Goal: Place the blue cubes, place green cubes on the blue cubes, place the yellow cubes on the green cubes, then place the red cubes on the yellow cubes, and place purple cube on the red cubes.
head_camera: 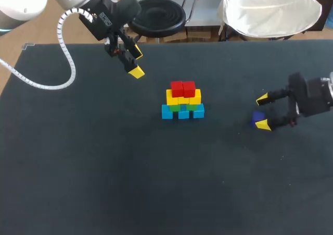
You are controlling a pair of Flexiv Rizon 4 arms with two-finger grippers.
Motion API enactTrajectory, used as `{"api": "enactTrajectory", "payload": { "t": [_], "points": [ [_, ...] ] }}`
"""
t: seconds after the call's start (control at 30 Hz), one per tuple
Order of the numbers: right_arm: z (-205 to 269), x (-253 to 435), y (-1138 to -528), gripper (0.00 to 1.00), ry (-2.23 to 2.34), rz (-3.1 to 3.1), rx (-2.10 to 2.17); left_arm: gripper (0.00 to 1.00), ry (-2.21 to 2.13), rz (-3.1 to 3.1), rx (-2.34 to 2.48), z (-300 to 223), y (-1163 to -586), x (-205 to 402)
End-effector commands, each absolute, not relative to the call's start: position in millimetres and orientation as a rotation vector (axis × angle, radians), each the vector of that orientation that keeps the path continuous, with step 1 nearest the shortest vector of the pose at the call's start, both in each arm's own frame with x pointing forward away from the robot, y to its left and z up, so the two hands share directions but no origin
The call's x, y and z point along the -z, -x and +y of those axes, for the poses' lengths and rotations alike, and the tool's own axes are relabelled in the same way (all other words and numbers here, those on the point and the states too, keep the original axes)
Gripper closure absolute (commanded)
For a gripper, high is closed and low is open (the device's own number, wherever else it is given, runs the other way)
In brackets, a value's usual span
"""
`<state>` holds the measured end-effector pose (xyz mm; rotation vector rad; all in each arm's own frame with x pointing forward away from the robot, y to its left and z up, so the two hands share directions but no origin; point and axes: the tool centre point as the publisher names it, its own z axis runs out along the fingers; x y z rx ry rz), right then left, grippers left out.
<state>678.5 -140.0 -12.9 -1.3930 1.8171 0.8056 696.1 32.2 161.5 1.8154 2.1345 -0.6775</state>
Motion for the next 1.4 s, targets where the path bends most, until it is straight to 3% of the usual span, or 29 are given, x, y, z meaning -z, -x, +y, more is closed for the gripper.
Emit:
{"api": "enactTrajectory", "payload": {
  "t": [0.03,0.53,1.1,1.4],
  "points": [
    [-157,0,-675,0.00,1.399,1.789,-0.794,0.00,-1.814,2.131,0.678,33,-695,-161],
    [-149,9,-714,0.00,1.517,1.748,-0.888,0.00,-1.814,2.131,0.678,33,-695,-161],
    [-159,-14,-684,0.00,1.546,1.744,-0.867,0.00,-1.814,2.131,0.678,33,-695,-161],
    [-137,-21,-688,0.00,1.650,1.680,-0.943,0.00,-1.814,2.131,0.678,33,-695,-161]
  ]
}}
